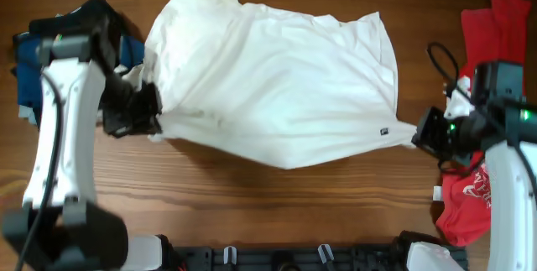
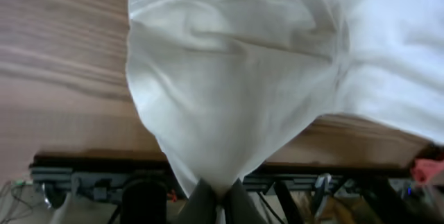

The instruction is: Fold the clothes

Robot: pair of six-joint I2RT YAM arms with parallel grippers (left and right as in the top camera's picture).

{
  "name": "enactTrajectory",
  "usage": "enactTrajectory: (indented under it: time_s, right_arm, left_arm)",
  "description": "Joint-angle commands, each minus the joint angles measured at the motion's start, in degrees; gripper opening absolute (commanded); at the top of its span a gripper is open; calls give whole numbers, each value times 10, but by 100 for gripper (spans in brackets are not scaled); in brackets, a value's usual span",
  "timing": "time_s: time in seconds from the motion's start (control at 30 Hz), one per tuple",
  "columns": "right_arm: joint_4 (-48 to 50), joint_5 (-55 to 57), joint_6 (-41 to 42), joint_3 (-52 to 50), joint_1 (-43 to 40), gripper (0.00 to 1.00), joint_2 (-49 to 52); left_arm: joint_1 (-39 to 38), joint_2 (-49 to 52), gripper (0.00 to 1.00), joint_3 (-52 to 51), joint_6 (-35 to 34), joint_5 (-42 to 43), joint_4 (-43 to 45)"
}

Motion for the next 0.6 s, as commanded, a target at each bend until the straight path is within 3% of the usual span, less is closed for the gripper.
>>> enactTrajectory:
  time_s: [0.0,0.23,0.43,0.57]
  right_arm:
    - [-10,60,81,-17,-2,4,-61]
    - [-19,75,105,-17,-2,4,-106]
    - [-48,74,101,-36,-2,4,-105]
    - [-21,63,71,-51,-2,4,-97]
  left_arm:
    - [20,-91,4,-38,-46,-35,9]
    - [47,-166,4,-50,-49,-37,23]
    - [52,-167,4,-60,-51,-37,24]
    - [52,-165,4,-80,-54,-39,72]
